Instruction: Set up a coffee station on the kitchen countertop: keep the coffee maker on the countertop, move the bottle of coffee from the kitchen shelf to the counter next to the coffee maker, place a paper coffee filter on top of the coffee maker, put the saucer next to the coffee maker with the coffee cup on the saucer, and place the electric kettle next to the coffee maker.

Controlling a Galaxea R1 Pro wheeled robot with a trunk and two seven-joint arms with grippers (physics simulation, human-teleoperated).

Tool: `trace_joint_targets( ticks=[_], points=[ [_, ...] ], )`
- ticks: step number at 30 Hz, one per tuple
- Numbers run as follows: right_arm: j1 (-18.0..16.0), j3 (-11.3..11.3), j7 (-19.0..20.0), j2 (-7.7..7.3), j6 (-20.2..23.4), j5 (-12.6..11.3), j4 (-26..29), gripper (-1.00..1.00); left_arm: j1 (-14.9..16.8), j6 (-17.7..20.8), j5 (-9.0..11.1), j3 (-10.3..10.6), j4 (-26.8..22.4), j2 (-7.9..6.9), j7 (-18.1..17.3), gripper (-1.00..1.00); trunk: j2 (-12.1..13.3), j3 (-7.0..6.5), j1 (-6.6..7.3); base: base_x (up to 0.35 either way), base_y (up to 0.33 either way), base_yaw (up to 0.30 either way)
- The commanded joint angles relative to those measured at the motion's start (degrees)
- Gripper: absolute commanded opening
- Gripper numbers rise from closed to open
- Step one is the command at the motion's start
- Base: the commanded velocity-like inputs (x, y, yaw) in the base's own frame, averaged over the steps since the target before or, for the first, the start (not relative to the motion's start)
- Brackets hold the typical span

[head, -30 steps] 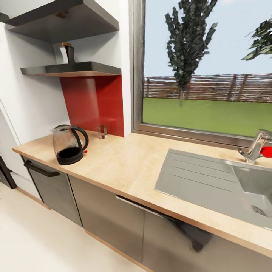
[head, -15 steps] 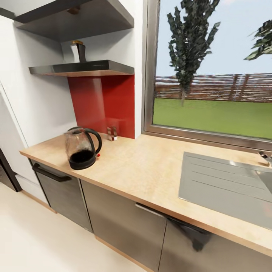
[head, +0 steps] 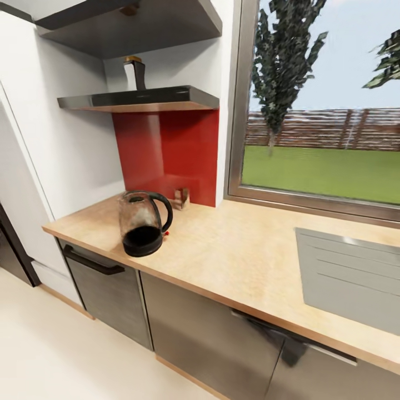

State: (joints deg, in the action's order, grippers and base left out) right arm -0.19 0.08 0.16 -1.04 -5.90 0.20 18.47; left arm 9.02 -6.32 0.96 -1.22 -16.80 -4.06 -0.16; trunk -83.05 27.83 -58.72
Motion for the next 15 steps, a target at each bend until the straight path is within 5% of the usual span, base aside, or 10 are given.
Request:
trace_joint_targets(
  ticks=[1, 15],
  points=[
    [-0.02, 0.01, 0.02, -0.01, -0.16, 0.00, -0.01, 1.00, 0.03, -0.19, 0.07, -0.10, 0.07, 0.01, -0.02, 1.00, -0.03, 0.06, -0.01, 0.148, 0.321, 0.000],
    [-0.01, 0.01, 0.02, -0.01, -0.16, 0.06, -0.01, 1.00, 0.03, -0.19, 0.01, -0.10, 0.10, 0.00, -0.02, 1.00, -0.03, 0.06, -0.01, 0.150, 0.321, 0.000]
  ],
)
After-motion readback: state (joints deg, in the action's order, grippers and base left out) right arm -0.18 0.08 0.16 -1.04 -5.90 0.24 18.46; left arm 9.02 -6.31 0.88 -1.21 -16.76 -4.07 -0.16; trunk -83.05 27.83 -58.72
